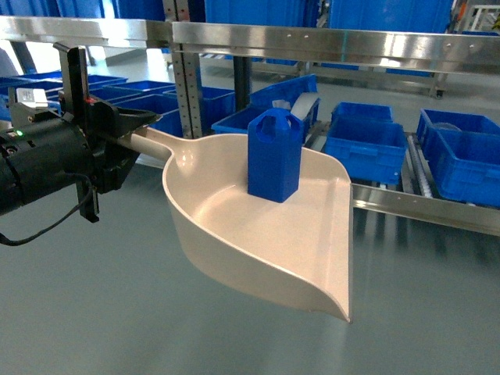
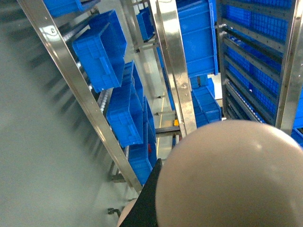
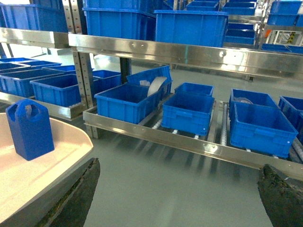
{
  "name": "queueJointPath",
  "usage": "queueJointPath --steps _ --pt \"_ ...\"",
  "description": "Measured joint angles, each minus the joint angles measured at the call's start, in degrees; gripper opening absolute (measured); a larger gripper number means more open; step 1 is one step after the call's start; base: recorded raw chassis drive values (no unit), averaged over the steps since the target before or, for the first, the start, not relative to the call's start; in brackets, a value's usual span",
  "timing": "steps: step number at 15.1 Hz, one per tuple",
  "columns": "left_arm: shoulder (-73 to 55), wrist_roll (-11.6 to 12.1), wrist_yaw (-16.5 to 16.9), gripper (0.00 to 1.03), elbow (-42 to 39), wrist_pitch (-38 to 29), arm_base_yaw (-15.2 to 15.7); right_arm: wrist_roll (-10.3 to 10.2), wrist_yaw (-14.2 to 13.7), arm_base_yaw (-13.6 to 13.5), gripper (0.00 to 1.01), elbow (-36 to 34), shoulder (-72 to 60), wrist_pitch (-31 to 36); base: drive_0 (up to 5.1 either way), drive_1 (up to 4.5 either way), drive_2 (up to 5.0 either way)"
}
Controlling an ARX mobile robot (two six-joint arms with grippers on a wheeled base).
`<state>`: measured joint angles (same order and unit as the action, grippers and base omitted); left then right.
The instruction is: Place part in tray to right shelf
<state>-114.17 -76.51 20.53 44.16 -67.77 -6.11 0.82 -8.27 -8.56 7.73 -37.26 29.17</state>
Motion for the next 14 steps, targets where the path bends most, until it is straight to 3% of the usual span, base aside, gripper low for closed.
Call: queueJointPath --steps 14 --pt "0.0 0.0 0.2 0.14 0.0 0.0 0.0 0.0 0.0 0.1 0.98 0.0 0.2 0.0 -1.3 -1.32 -1.3"
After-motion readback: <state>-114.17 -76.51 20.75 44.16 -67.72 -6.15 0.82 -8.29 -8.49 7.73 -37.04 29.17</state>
